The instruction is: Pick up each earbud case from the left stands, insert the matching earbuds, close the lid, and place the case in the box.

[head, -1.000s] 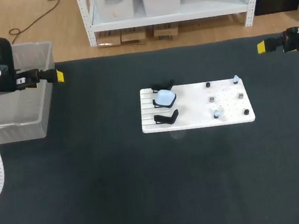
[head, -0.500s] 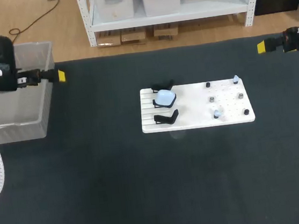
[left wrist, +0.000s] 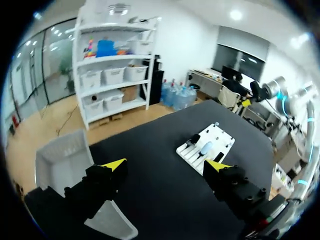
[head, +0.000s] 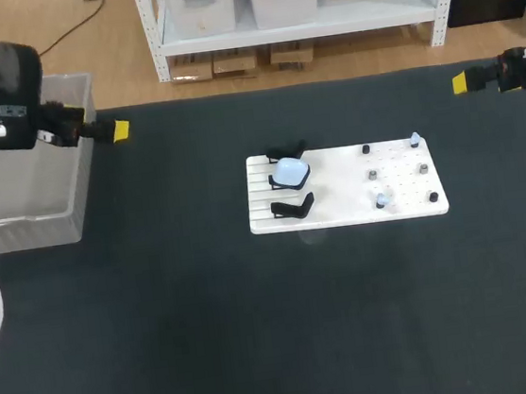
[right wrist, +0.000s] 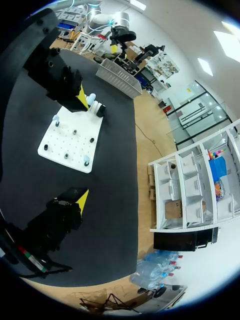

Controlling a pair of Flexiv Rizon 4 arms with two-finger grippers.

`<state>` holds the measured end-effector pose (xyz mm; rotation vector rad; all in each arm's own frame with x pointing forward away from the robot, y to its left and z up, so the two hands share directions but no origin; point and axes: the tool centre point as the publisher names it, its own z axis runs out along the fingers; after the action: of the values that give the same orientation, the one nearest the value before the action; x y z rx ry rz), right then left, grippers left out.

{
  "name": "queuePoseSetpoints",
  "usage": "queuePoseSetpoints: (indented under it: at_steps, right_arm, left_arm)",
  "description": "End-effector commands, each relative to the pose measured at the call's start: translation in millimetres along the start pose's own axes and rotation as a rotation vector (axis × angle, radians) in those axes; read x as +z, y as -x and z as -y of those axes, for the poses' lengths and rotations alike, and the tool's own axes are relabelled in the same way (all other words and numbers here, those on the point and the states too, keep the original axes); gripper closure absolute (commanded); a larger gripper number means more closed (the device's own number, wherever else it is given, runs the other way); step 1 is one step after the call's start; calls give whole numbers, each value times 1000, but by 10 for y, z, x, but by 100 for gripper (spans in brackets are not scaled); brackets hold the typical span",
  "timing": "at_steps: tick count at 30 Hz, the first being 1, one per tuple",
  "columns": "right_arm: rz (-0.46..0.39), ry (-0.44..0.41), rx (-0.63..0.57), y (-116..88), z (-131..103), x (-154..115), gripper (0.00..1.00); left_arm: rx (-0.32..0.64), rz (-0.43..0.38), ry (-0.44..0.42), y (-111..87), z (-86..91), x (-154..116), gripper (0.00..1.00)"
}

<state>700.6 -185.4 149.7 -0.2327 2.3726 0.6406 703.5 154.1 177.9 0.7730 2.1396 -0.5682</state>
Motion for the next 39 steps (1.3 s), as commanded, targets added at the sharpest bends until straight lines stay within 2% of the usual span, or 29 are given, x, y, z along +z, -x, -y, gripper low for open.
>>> queuePoseSetpoints:
  at_steps: [1, 6, 14, 19, 24, 39]
  right_arm:
    - [0, 1, 0, -1, 2, -3, 0]
    - [0, 1, 0, -1, 2, -3, 0]
    - [0, 1, 0, -1, 2, -3, 0]
    - [0, 1, 0, -1, 2, -3, 0]
    - [0, 1, 0, -1, 2, -3, 0]
    - [0, 1, 0, -1, 2, -3, 0]
  left_arm:
    - [68, 28, -115, 30, -1, -97, 0]
    - [202, 10, -168, 53, 35, -65, 0]
    - [335, -22, -284, 119, 46, 56, 0]
    - [445, -21, -358, 135, 112, 186, 0]
    - [512, -27, -405, 140, 208, 325, 0]
    - [543, -21, -541, 85, 485, 830, 0]
